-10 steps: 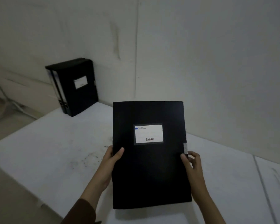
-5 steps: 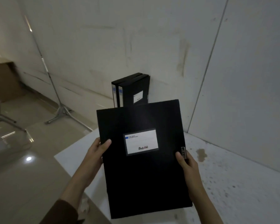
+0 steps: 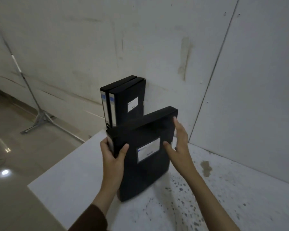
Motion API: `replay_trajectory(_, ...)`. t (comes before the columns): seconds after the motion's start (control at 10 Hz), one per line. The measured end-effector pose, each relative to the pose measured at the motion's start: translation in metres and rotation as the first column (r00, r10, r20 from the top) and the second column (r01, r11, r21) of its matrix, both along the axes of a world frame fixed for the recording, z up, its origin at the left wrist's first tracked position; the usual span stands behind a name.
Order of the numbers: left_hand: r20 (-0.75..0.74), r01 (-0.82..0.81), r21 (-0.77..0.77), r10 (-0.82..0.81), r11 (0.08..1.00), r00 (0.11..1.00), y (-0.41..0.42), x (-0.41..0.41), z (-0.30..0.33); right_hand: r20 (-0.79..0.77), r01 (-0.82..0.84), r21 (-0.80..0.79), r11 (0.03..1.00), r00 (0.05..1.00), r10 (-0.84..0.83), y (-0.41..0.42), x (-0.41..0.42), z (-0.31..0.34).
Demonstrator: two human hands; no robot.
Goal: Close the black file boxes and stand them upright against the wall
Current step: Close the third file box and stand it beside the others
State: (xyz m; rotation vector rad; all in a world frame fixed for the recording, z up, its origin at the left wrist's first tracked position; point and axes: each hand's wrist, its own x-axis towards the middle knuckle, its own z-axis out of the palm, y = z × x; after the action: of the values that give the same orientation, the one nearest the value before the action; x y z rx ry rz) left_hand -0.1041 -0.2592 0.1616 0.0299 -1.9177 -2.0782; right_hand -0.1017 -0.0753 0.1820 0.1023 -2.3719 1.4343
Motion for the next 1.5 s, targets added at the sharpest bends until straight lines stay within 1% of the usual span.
replay_trajectory(0.1, 0.006, -0.023, -0.042, 0.023, 0.999, 1.000, 0.012, -0.013, -0.013, 0.025, -0.120, 0.087, 0.989, 0.993, 0.118, -0.019, -0.015, 0.011)
replay_trajectory(0.2, -0.027, -0.075, -0.048, 0.074, 0.996, 0.997, 0.022, -0.035, -0.019, 0.135, -0.295, 0.110, 0.949, 0.951, 0.280, -0.044, -0.034, 0.011)
replay_trajectory(0.3, -0.059, -0.076, -0.046, 0.073, 0.996, 0.996, 0.024, -0.054, -0.018, 0.096, -0.277, 0.076, 0.958, 0.958, 0.270, -0.053, -0.053, 0.007)
replay_trajectory(0.4, -0.042, -0.028, -0.040, 0.027, 0.999, 0.999, 0.026, -0.086, -0.019, 0.047, -0.165, -0.020, 0.986, 0.985, 0.166, -0.062, -0.090, 0.005)
replay_trajectory(0.5, -0.002, 0.015, -0.080, -0.015, 0.997, 1.000, 0.028, -0.106, -0.020, 0.025, -0.119, -0.082, 0.990, 0.992, 0.121, -0.064, -0.114, 0.004)
replay_trajectory(0.6, 0.025, 0.140, -0.125, -0.138, 0.982, 0.990, 0.026, -0.145, -0.027, -0.014, -0.069, -0.115, 0.991, 0.998, 0.068, -0.064, -0.149, 0.003)
replay_trajectory(0.7, 0.017, 0.186, -0.212, -0.187, 0.959, 0.982, 0.022, -0.165, -0.025, -0.048, -0.022, -0.146, 0.989, 0.999, 0.015, -0.064, -0.170, -0.001)
replay_trajectory(0.8, -0.009, 0.202, -0.202, -0.209, 0.958, 0.978, 0.013, -0.195, -0.021, -0.101, 0.041, -0.141, 0.989, 0.993, -0.056, -0.067, -0.202, -0.009)
replay_trajectory(0.9, -0.029, 0.142, -0.138, -0.148, 0.980, 0.989, 0.006, -0.213, -0.020, -0.102, 0.055, -0.140, 0.989, 0.992, -0.069, -0.071, -0.220, -0.011)
replay_trajectory(1.0, -0.085, 0.012, -0.187, -0.029, 0.982, 0.996, 0.003, -0.226, -0.021, -0.069, 0.026, -0.160, 0.987, 0.997, -0.037, -0.078, -0.239, -0.006)
replay_trajectory(1.1, -0.102, -0.086, -0.187, 0.068, 0.979, 0.993, 0.004, -0.229, -0.026, -0.058, -0.017, -0.190, 0.982, 0.998, 0.006, -0.083, -0.245, -0.003)
replay_trajectory(1.2, -0.011, -0.161, -0.153, 0.161, 0.975, 0.987, -0.003, -0.236, -0.033, -0.050, -0.072, -0.200, 0.977, 0.997, 0.063, -0.092, -0.251, -0.002)
replay_trajectory(1.3, 0.024, -0.088, -0.115, 0.092, 0.989, 0.995, -0.008, -0.241, -0.037, -0.061, -0.087, -0.188, 0.978, 0.995, 0.076, -0.097, -0.254, -0.005)
replay_trajectory(1.4, 0.049, 0.040, 0.007, -0.040, 0.999, 0.998, -0.011, -0.237, -0.039, -0.072, -0.122, -0.191, 0.974, 0.991, 0.110, -0.109, -0.257, -0.009)
replay_trajectory(1.5, 0.075, 0.071, -0.008, -0.070, 0.997, 0.995, -0.011, -0.233, -0.038, -0.088, -0.109, -0.196, 0.974, 0.992, 0.094, -0.114, -0.260, -0.010)
